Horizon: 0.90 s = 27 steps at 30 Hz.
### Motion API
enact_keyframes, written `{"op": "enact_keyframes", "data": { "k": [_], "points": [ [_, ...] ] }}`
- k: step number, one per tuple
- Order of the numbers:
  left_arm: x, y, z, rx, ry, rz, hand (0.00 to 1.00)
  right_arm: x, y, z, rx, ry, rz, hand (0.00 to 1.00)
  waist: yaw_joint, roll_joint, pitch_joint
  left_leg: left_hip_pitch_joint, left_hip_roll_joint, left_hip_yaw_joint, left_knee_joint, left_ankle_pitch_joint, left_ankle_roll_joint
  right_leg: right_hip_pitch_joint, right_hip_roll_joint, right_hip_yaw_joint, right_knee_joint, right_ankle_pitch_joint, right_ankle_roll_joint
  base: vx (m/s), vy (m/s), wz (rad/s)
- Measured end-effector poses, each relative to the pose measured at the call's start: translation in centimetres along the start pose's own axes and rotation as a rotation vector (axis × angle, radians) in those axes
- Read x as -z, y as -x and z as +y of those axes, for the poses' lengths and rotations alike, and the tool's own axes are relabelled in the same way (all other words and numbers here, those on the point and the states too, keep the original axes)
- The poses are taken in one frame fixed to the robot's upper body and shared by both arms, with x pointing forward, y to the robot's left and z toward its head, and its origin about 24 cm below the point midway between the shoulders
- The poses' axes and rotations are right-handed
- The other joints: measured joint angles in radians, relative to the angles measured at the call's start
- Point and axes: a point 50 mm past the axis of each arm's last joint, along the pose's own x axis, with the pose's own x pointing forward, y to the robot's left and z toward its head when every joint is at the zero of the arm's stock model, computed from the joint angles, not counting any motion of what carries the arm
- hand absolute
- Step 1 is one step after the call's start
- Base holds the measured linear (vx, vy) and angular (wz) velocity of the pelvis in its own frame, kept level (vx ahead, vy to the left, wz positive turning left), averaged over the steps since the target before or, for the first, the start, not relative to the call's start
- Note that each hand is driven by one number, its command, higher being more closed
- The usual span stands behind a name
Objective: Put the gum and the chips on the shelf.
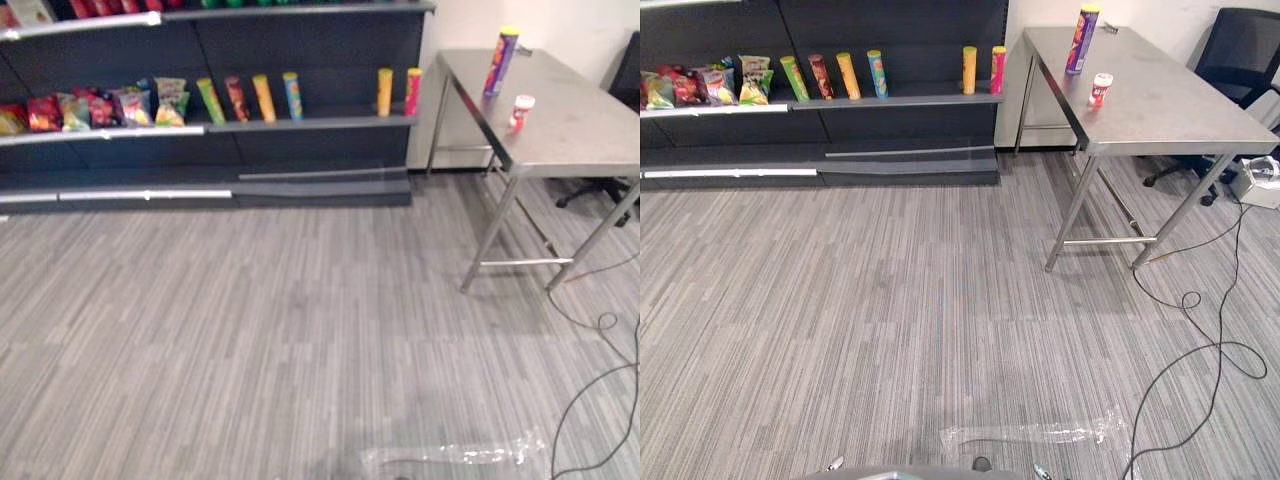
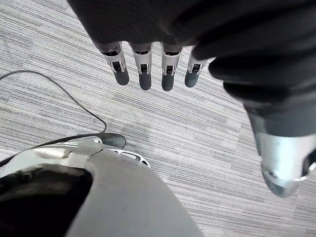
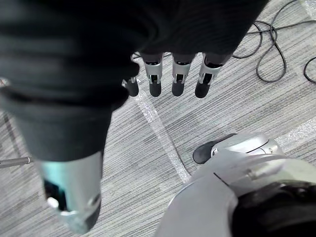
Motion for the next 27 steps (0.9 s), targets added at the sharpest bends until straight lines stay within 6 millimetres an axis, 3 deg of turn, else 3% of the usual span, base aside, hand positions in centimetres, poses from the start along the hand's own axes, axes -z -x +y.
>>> {"op": "enact_keyframes", "data": {
  "k": [14,27],
  "points": [
    [-0.6,-0.2,-0.1,-0.004,0.022,-0.009,0.0,-1.3,-0.4,1.4,-0.019,-0.081,-0.036,0.0,-0.008,-0.001,0.041,0.055,0.009,0.053,-0.014,-0.024,-0.037,0.055,0.008,0.018,-0.042,0.0,0.01,0.02,-0.018,-0.06],
    [-0.5,-0.2,-0.1,-0.004,0.022,-0.011,0.0,-1.5,-0.4,1.6,-0.03,-0.067,-0.059,0.0,-0.005,-0.001,0.041,0.063,0.029,0.066,-0.027,-0.025,-0.037,0.061,0.032,0.027,-0.063,0.005,0.002,0.0,-0.048,-0.03]
  ]
}}
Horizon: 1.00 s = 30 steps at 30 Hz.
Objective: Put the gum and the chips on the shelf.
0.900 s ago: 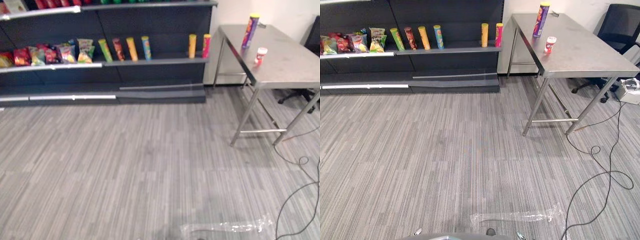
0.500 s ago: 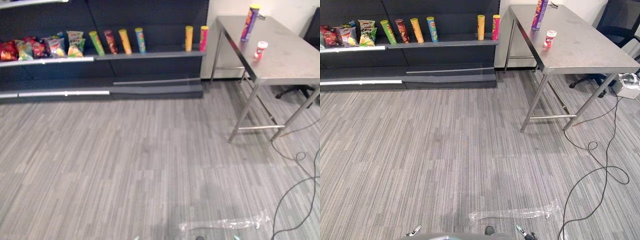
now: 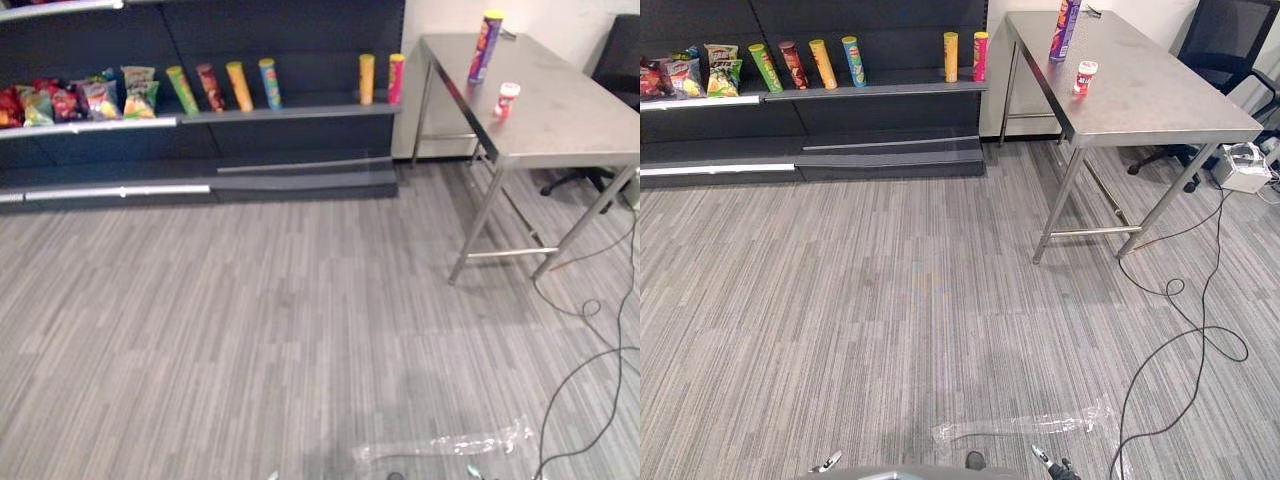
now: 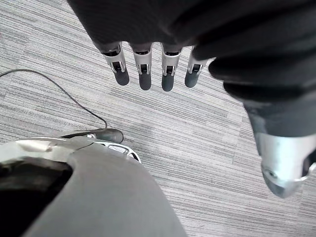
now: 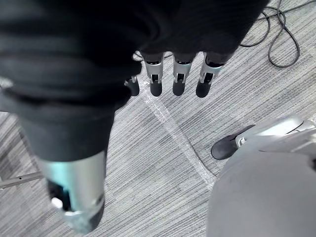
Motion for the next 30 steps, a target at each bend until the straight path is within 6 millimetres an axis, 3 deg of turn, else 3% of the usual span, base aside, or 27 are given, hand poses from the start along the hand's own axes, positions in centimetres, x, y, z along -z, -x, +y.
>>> {"op": "enact_keyframes", "data": {
  "k": [11,15,17,19,22,24,27,28,30],
  "points": [
    [-0.6,-0.1,-0.3,0.007,0.0,-0.014,0.0,-0.7,-0.2,0.3,-0.004,-0.046,-0.022,0.0,-0.001,0.004,0.013,-0.019,0.005,-0.006,0.016,0.0,-0.002,-0.022,0.001,-0.017,0.034,-0.009,0.007,0.02,-0.025,0.02],
    [-1.9,-0.4,-0.5,0.011,0.002,-0.047,0.0,-1.9,-0.4,1.0,-0.021,-0.069,-0.063,0.0,-0.008,-0.007,0.069,-0.073,-0.004,-0.013,0.105,-0.015,-0.026,-0.145,-0.036,-0.037,0.286,-0.144,-0.016,-0.07,-0.046,0.2],
    [-2.3,-0.5,0.0,-0.001,0.021,-0.058,0.0,-1.6,-0.4,1.3,-0.026,-0.079,-0.056,0.0,-0.008,-0.032,0.085,-0.13,-0.005,-0.013,0.235,-0.037,-0.048,-0.171,-0.065,-0.053,0.359,-0.203,-0.03,-0.09,-0.098,0.41],
    [-2.5,-0.4,0.3,-0.017,0.073,-0.067,0.0,-1.0,-0.2,1.1,-0.017,-0.104,-0.04,0.0,-0.005,-0.054,0.105,-0.296,0.053,-0.015,0.605,-0.037,-0.044,-0.145,-0.074,-0.076,0.375,-0.226,-0.054,-0.07,-0.157,0.38],
    [-1.4,-0.3,0.3,-0.027,0.122,-0.044,0.0,-0.5,-0.1,0.4,0.005,-0.125,-0.034,0.0,-0.004,-0.031,0.122,-0.395,0.138,-0.014,0.854,-0.035,-0.011,-0.081,-0.049,-0.083,0.38,-0.247,-0.069,0.03,-0.044,0.01],
    [-1.5,-0.3,0.3,-0.027,0.15,-0.048,0.0,-0.6,-0.1,0.2,0.013,-0.14,-0.037,0.0,-0.004,-0.029,0.124,-0.438,0.14,-0.023,0.826,-0.054,-0.014,-0.073,-0.052,-0.075,0.38,-0.256,-0.068,0.1,0.033,-0.03],
    [-1.5,-0.3,0.2,-0.028,0.176,-0.048,0.0,-1.1,-0.2,0.1,0.015,-0.137,-0.049,0.0,-0.001,-0.027,0.13,-0.479,0.107,-0.057,0.601,-0.041,-0.022,-0.071,-0.074,-0.049,0.373,-0.269,-0.056,0.18,0.136,-0.15],
    [-1.5,-0.3,0.2,-0.029,0.183,-0.047,0.0,-1.3,-0.2,0.2,0.014,-0.136,-0.053,0.0,0.0,-0.027,0.13,-0.481,0.095,-0.074,0.533,-0.026,-0.028,-0.071,-0.08,-0.042,0.371,-0.273,-0.05,0.26,0.191,-0.33],
    [-1.4,-0.3,-0.2,-0.022,0.194,-0.045,0.0,-2.1,-0.4,0.7,0.002,-0.131,-0.073,0.0,0.001,-0.008,0.139,-0.477,0.081,-0.153,0.241,0.08,-0.05,-0.044,-0.084,-0.009,0.341,-0.291,-0.021,0.33,0.255,-0.39]
  ]
}}
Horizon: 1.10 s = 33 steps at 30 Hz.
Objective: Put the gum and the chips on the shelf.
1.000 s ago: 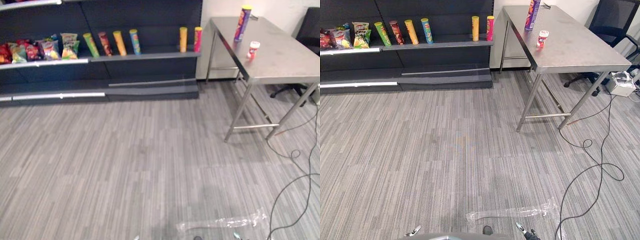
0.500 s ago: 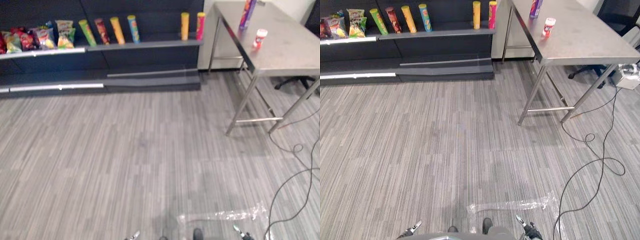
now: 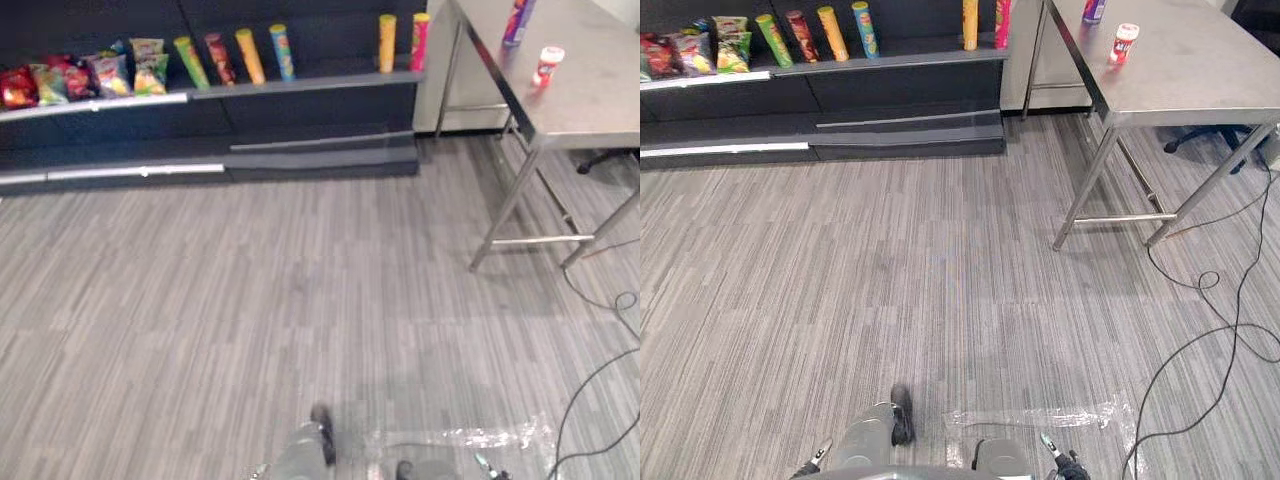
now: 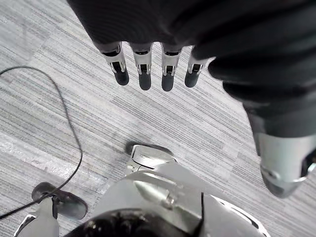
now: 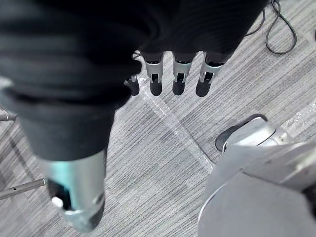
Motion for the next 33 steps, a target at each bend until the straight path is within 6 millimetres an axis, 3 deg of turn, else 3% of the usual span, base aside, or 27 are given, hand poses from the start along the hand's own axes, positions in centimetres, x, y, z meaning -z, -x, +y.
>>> {"op": "enact_keyframes", "data": {
  "k": [2,3,4,5,6,7,9,11,12,13,15,16,18,20,21,22,23,24,26,28,29,30,33],
  "points": [
    [0.3,0.0,-0.5,0.01,0.007,0.006,0.0,-0.4,-0.1,0.2,-0.007,0.013,-0.008,0.0,0.009,0.025,0.008,-0.003,0.021,-0.024,-0.086,0.023,-0.009,0.039,0.001,0.034,-0.02,-0.026,0.034,0.42,0.372,-0.56],
    [0.4,0.0,-0.6,0.011,0.014,0.008,0.0,-0.3,-0.1,0.0,-0.003,0.019,-0.007,0.0,0.02,0.023,0.006,-0.01,0.02,-0.006,-0.024,0.107,0.005,0.064,-0.022,0.062,-0.036,-0.048,0.047,0.56,0.504,-0.79],
    [0.3,0.0,-0.2,0.004,0.011,0.004,0.0,-0.3,-0.1,0.3,-0.008,0.015,-0.005,0.0,0.03,0.006,-0.004,-0.015,-0.004,0.015,0.028,0.105,0.03,0.084,-0.058,0.086,-0.057,-0.056,0.041,0.49,0.411,-0.68],
    [-0.1,0.0,0.3,-0.008,0.004,-0.008,0.0,-0.1,-0.1,1.1,-0.028,0.009,0.0,0.0,0.033,-0.023,-0.022,-0.027,-0.031,0.045,0.056,0.063,0.067,0.085,-0.089,0.108,-0.063,-0.043,0.035,0.52,0.327,-0.4],
    [-1.0,-0.2,0.1,-0.003,-0.001,-0.038,0.0,0.1,-0.2,2.0,-0.053,-0.002,0.002,0.0,0.027,-0.037,-0.031,-0.039,-0.06,0.062,0.071,0.032,0.089,0.061,-0.12,0.125,-0.048,0.004,0.05,0.42,0.221,-0.12],
    [-1.4,-0.2,0.0,0.002,-0.003,-0.051,0.0,0.1,-0.2,2.4,-0.063,-0.005,0.002,0.0,0.021,-0.038,-0.033,-0.039,-0.074,0.065,0.072,0.025,0.1,0.051,-0.129,0.136,-0.035,0.03,0.062,0.51,0.289,0.04],
    [-1.7,-0.3,-0.1,0.009,-0.012,-0.06,0.0,0.2,-0.2,2.7,-0.068,-0.029,0.005,0.0,0.024,-0.042,-0.036,-0.006,-0.104,0.098,0.073,-0.001,0.154,0.019,-0.154,0.179,0.04,0.106,0.088,0.53,0.31,-0.13],
    [-1.7,-0.3,-0.2,0.011,-0.016,-0.06,0.0,0.0,-0.2,2.5,-0.064,-0.027,0.0,0.0,0.031,-0.043,-0.038,0.045,-0.118,0.124,0.075,-0.029,0.185,-0.04,-0.156,0.221,0.203,0.185,0.117,0.45,0.237,-0.28],
    [-1.8,-0.3,-0.2,0.014,-0.039,-0.06,0.0,0.0,-0.2,2.6,-0.066,-0.027,-0.002,0.0,0.022,-0.039,-0.04,0.087,-0.122,0.125,0.075,-0.06,0.192,-0.093,-0.155,0.21,0.345,0.279,0.168,0.42,0.203,-0.11],
    [-2.0,-0.3,-0.2,0.021,-0.072,-0.064,0.0,-0.2,-0.2,2.7,-0.071,-0.024,-0.009,0.0,0.011,-0.038,-0.039,0.129,-0.125,0.125,0.074,-0.079,0.207,-0.148,-0.155,0.202,0.499,0.334,0.204,0.4,0.188,-0.02],
    [-2.4,-0.4,-0.6,0.04,-0.109,-0.073,0.0,-0.8,-0.3,2.9,-0.078,-0.023,-0.036,0.0,-0.001,-0.027,-0.032,0.215,-0.128,0.111,0.051,-0.095,0.221,-0.223,-0.152,0.129,0.693,0.304,0.186,0.38,0.132,0.05],
    [-2.3,-0.4,-0.8,0.053,-0.133,-0.071,0.0,-1.2,-0.3,2.8,-0.077,-0.017,-0.052,0.0,-0.002,-0.011,-0.022,0.305,-0.127,0.111,-0.005,-0.1,0.216,-0.244,-0.153,0.059,0.744,0.256,0.149,0.38,0.097,-0.02],
    [-2.2,-0.4,-1.0,0.059,-0.13,-0.069,0.0,-1.5,-0.4,2.9,-0.09,0.012,-0.068,0.0,-0.01,-0.005,-0.02,0.408,-0.126,0.112,-0.069,-0.103,0.211,-0.273,-0.152,-0.041,0.716,0.174,0.098,0.3,0.005,-0.05],
    [-2.3,-0.4,-1.2,0.065,-0.125,-0.073,0.0,-1.8,-0.4,3.0,-0.097,0.022,-0.08,0.0,-0.01,-0.005,-0.02,0.455,-0.123,0.112,-0.098,-0.122,0.195,-0.317,-0.15,-0.124,0.582,0.135,0.077,0.23,-0.083,0.03],
    [-2.2,-0.4,-1.4,0.07,-0.115,-0.067,0.0,-2.1,-0.4,3.1,-0.098,0.023,-0.088,0.0,-0.011,0.003,-0.019,0.471,-0.111,0.114,-0.104,-0.154,0.178,-0.343,-0.138,-0.162,0.432,0.136,0.076,0.19,-0.115,0.04],
    [-2.1,-0.4,-1.4,0.069,-0.106,-0.065,0.0,-2.2,-0.5,3.0,-0.098,0.024,-0.093,0.0,-0.011,0.006,-0.017,0.479,-0.106,0.115,-0.106,-0.162,0.169,-0.349,-0.129,-0.174,0.343,0.142,0.077,0.26,-0.174,0.03],
    [-1.9,-0.4,-1.5,0.068,-0.079,-0.056,0.0,-2.5,-0.5,2.9,-0.096,0.027,-0.1,0.0,-0.013,0.014,-0.015,0.491,-0.088,0.117,-0.107,-0.178,0.147,-0.35,-0.107,-0.177,0.143,0.177,0.083,0.28,-0.194,0.0],
    [-1.8,-0.4,-1.5,0.07,-0.066,-0.053,0.0,-2.5,-0.5,2.8,-0.093,0.028,-0.099,0.0,-0.013,0.017,-0.014,0.509,-0.076,0.117,-0.108,-0.198,0.121,-0.346,-0.097,-0.171,-0.024,0.25,0.089,0.3,-0.21,-0.01],
    [-1.4,-0.4,-1.2,0.052,-0.017,-0.041,0.0,-2.2,-0.4,2.5,-0.086,0.026,-0.091,0.0,-0.013,0.008,-0.013,0.546,-0.061,0.116,-0.106,-0.238,0.077,-0.343,-0.101,-0.132,-0.164,0.318,0.094,0.38,-0.287,0.02],
    [-1.2,-0.3,-1.1,0.042,0.025,-0.036,0.0,-2.0,-0.4,1.9,-0.07,0.029,-0.081,0.0,-0.018,0.008,-0.011,0.603,-0.032,0.103,-0.108,-0.287,0.038,-0.352,-0.094,-0.116,-0.096,0.386,0.092,0.46,-0.376,0.16],
    [-0.4,-0.2,-1.8,0.055,0.049,-0.017,0.0,-1.8,-0.3,1.0,-0.048,0.034,-0.071,0.0,-0.029,0.036,-0.019,0.616,0.003,0.088,-0.11,-0.286,0.012,-0.381,-0.064,-0.127,-0.004,0.381,0.078,0.63,-0.434,0.16],
    [0.0,-0.1,-2.5,0.071,0.074,-0.01,0.0,-2.1,-0.4,0.7,-0.039,0.034,-0.075,0.0,-0.03,0.071,-0.034,0.617,0.033,0.086,-0.096,-0.254,-0.002,-0.401,-0.04,-0.136,0.053,0.331,0.025,0.6,-0.418,0.09],
    [-0.5,-0.2,-2.8,0.081,0.101,-0.023,0.0,-2.0,-0.4,0.9,-0.043,0.029,-0.073,0.0,-0.037,0.066,-0.032,0.552,0.069,0.049,0.058,-0.162,-0.008,-0.37,-0.027,-0.161,0.075,0.261,0.006,0.41,-0.295,0.14]
  ]
}}
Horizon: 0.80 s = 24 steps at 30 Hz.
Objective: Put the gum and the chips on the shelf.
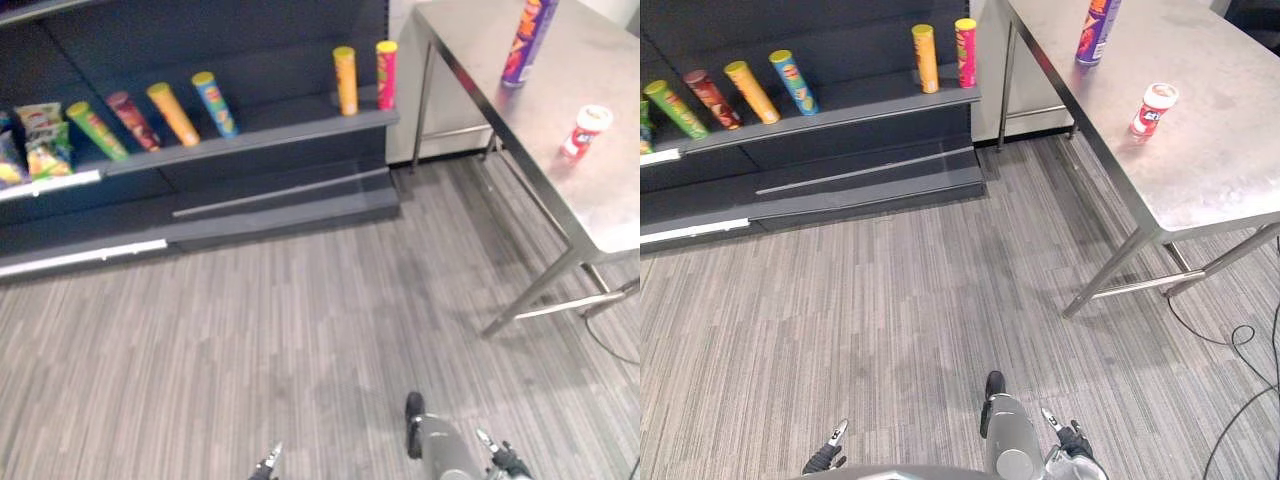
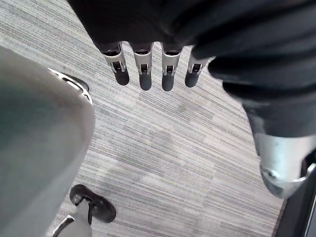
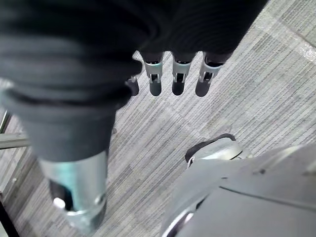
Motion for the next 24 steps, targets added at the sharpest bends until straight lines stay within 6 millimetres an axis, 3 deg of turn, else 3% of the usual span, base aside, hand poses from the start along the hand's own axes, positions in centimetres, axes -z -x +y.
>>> {"op": "enact_keyframes", "data": {
  "k": [2,3,4,5,7,10,11,13,14,15,16,17,18,20,21,23,24],
  "points": [
    [-0.4,-0.1,-0.5,0.01,0.04,-0.016,0.0,0.6,0.2,-0.4,0.012,-0.002,0.017,0.0,-0.001,-0.006,0.003,-0.088,0.031,-0.06,0.23,0.078,-0.035,0.062,-0.002,-0.025,0.007,-0.047,-0.016,0.43,-0.271,0.36],
    [-0.6,-0.2,-0.6,0.008,0.085,-0.025,0.0,0.8,0.3,-0.6,0.013,0.002,0.024,0.0,0.004,-0.021,0.01,-0.144,0.052,-0.082,0.388,0.167,-0.043,0.108,-0.002,-0.035,0.013,-0.072,-0.034,0.46,-0.197,0.13],
    [-0.6,-0.2,-0.7,0.006,0.121,-0.029,0.0,0.8,0.3,-0.4,0.008,0.006,0.021,0.0,0.004,-0.023,0.012,-0.195,0.079,-0.059,0.532,0.186,-0.047,0.155,0.001,-0.036,0.009,-0.1,-0.043,0.44,-0.168,0.05],
    [-0.7,-0.2,-0.7,0.006,0.133,-0.03,0.0,0.8,0.3,-0.4,0.007,0.004,0.021,0.0,0.004,-0.023,0.012,-0.221,0.088,-0.041,0.593,0.166,-0.05,0.181,0.001,-0.036,0.006,-0.11,-0.045,0.35,-0.091,0.0],
    [-1.3,-0.2,-0.9,0.015,0.145,-0.059,0.0,0.8,0.3,-0.3,0.008,-0.023,0.02,0.0,0.01,-0.023,0.012,-0.321,0.086,0.022,0.691,0.049,-0.018,0.27,0.005,-0.025,-0.032,-0.145,-0.047,0.31,-0.038,-0.01],
    [-2.0,-0.3,-1.4,0.04,0.118,-0.096,0.0,0.9,0.3,-0.2,0.009,-0.027,0.022,0.0,0.034,-0.024,0.013,-0.42,0.06,0.068,0.598,-0.015,0.003,0.322,0.004,-0.005,-0.068,-0.159,-0.034,0.25,0.055,-0.26],
    [-2.1,-0.3,-1.4,0.053,0.095,-0.099,0.0,0.9,0.3,-0.1,0.006,-0.024,0.022,0.0,0.035,-0.025,0.013,-0.456,0.038,0.069,0.473,-0.017,0.011,0.344,-0.003,0.002,-0.081,-0.168,-0.02,0.3,0.148,-0.32],
    [-2.3,-0.3,-1.5,0.073,0.065,-0.104,0.0,0.9,0.3,-0.2,0.004,-0.015,0.025,0.0,0.035,-0.033,0.014,-0.457,-0.019,0.046,0.186,0.019,0.017,0.366,-0.029,0.028,-0.08,-0.194,0.011,0.36,0.234,-0.44],
    [-2.1,-0.2,-1.5,0.075,0.061,-0.1,0.0,0.9,0.3,-0.1,0.002,-0.004,0.025,0.0,0.034,-0.032,0.013,-0.454,-0.046,0.004,-0.017,0.085,0.009,0.384,-0.043,0.061,-0.081,-0.218,0.04,0.45,0.354,-0.59],
    [-2.1,-0.2,-1.4,0.073,0.058,-0.099,0.0,0.8,0.3,-0.1,-0.001,0.012,0.021,0.0,0.035,-0.027,0.012,-0.462,-0.045,-0.022,-0.08,0.105,0.004,0.396,-0.046,0.084,-0.084,-0.232,0.056,0.47,0.387,-0.66],
    [-2.1,-0.2,-1.4,0.071,0.058,-0.098,0.0,0.7,0.2,-0.1,-0.001,0.019,0.021,0.0,0.036,-0.025,0.01,-0.472,-0.04,-0.031,-0.091,0.124,0.004,0.401,-0.047,0.099,-0.086,-0.241,0.069,0.36,0.306,-0.55],
    [-2.1,-0.2,-1.2,0.066,0.054,-0.095,0.0,0.9,0.3,-0.2,0.0,0.024,0.028,0.0,0.036,-0.03,0.006,-0.474,-0.046,-0.035,-0.046,0.187,0.003,0.423,-0.056,0.123,-0.102,-0.254,0.079,0.39,0.317,-0.63],
    [-2.3,-0.2,-0.8,0.056,0.05,-0.1,0.0,1.5,0.4,-0.1,0.001,0.019,0.05,0.0,0.04,-0.052,-0.017,-0.477,-0.078,-0.029,-0.001,0.197,0.024,0.447,-0.084,0.158,-0.135,-0.26,0.068,0.53,0.34,-0.66],
    [-2.7,-0.3,-0.1,0.037,0.023,-0.104,0.0,2.6,0.6,0.7,-0.025,0.002,0.086,0.0,0.032,-0.1,-0.049,-0.483,-0.129,-0.001,0.035,0.14,0.081,0.44,-0.126,0.214,-0.127,-0.223,0.061,0.52,0.296,-0.35],
    [-2.8,-0.3,0.0,0.036,-0.011,-0.102,0.0,2.8,0.7,0.7,-0.024,-0.013,0.091,0.0,0.029,-0.11,-0.056,-0.469,-0.148,0.016,0.049,0.116,0.093,0.421,-0.145,0.25,-0.078,-0.187,0.082,0.47,0.288,-0.15],
    [-2.5,-0.3,0.2,0.03,-0.024,-0.087,0.0,2.9,0.7,0.4,-0.009,-0.035,0.092,0.0,0.037,-0.107,-0.059,-0.423,-0.159,0.054,0.064,0.083,0.135,0.371,-0.153,0.317,0.062,-0.14,0.087,0.53,0.307,-0.35],
    [-2.4,-0.3,0.3,0.025,-0.033,-0.078,0.0,2.8,0.7,0.4,-0.01,-0.036,0.089,0.0,0.042,-0.105,-0.057,-0.378,-0.164,0.081,0.061,0.061,0.157,0.316,-0.152,0.357,0.205,-0.089,0.102,0.47,0.238,-0.46]
  ]
}}
